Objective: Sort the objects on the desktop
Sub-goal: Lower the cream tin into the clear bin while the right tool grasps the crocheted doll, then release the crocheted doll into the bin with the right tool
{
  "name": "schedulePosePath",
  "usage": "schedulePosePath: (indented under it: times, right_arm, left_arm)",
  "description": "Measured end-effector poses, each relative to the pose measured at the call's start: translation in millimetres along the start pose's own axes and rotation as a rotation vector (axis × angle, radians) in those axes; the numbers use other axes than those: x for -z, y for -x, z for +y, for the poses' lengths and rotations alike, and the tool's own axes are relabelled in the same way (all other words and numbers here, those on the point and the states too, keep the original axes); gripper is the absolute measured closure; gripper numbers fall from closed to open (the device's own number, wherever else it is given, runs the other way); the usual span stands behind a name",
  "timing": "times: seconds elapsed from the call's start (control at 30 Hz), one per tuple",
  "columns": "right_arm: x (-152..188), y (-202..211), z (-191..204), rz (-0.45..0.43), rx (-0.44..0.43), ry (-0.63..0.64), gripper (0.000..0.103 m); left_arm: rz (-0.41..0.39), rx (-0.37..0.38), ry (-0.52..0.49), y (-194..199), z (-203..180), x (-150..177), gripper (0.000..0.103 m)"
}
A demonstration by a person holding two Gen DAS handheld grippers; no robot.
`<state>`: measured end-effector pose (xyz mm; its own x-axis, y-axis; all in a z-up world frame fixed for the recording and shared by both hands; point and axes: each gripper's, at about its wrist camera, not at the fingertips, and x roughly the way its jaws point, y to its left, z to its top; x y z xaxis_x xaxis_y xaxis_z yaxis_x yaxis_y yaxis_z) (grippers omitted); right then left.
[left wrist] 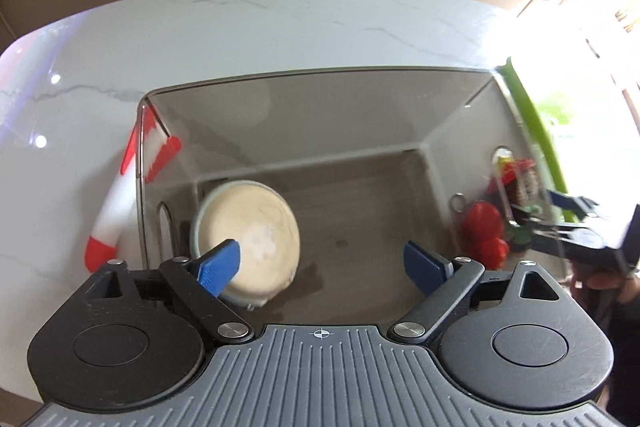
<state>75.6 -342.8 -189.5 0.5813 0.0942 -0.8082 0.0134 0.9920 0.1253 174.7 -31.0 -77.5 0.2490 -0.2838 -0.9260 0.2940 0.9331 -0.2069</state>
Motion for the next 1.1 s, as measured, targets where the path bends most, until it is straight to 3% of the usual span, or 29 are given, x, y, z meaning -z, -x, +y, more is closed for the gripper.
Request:
schedulePosePath:
  times: [0.13,0.2,0.37,0.53,0.67,0.77,0.9,0.97,1.1]
  right_arm:
    - [-0.1,-9.6,2.2,0.012,0.028,-0.004,0.021]
    - [1.0,-14.8,2.3,0.027,0.027,-0.009,0.03]
    - [-0.9,-16.4,-1.8,0.052,0.026,-0.044,0.042]
    - [-9.3,5.3,-4.0,0.059,0.075,-0.065,0.045]
    - [-32.0,45.3,-2.7,-0.002,0.134,-0.073,0.046]
    - [-58.8,89.5,15.0,-0.1,0.144,-0.062,0.046]
    - [-93.3,138.6,64.0,-0.207,0.085,0.006,0.046]
    - [-105.8,143.8,91.9,-0.193,0.034,0.045,0.046]
    - [-115.0,109.7,154.1,-0.034,-0.051,0.127,0.046]
  left_arm:
    - [-0.035,0.035,0.011,22.0,1.3,5.5,0.01]
    - [-0.046,0.034,0.016,29.9,4.2,9.1,0.009]
    - [-0.027,0.042,0.064,36.8,21.3,19.0,0.009]
    - [-0.062,0.072,0.127,45.9,45.9,29.6,0.009]
    - [-0.109,0.105,0.18,57.1,71.3,37.9,0.009]
    - [-0.14,0.122,0.219,62.6,91.6,43.5,0.007]
    - [-0.155,0.134,0.274,61.5,123.7,50.2,0.006]
    - [-0.16,0.142,0.307,57.5,140.5,53.6,0.006]
    - [-0.153,0.177,0.396,41.3,175.2,62.2,0.006]
